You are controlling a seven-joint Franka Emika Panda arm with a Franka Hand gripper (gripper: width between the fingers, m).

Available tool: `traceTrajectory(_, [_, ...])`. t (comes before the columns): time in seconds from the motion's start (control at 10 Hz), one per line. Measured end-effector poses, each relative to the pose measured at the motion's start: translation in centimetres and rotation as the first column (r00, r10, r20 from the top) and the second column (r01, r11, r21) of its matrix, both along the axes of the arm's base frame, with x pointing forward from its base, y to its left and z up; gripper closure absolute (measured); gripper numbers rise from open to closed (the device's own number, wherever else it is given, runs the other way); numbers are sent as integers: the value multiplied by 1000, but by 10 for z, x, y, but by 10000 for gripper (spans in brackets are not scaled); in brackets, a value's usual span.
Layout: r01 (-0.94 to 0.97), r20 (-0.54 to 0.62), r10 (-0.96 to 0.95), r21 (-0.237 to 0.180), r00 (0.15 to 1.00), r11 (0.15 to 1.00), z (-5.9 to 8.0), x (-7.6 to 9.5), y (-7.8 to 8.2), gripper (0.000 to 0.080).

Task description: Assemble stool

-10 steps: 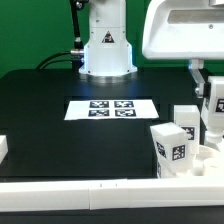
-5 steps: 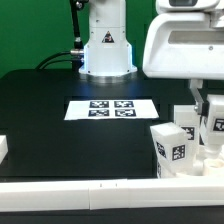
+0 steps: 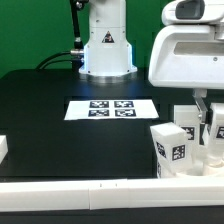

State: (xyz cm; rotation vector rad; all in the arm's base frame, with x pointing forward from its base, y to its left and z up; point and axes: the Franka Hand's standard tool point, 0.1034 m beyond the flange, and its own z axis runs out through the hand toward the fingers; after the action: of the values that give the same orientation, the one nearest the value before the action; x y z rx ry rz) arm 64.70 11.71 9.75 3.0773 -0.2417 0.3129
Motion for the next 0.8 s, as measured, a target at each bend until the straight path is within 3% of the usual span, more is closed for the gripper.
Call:
traceTrajectory(0.4, [-7, 8, 7, 2, 1000, 1000, -3, -2, 3, 465])
traceTrajectory(0.8, [-1, 3, 1, -4, 1000, 1000, -10, -2, -3, 465])
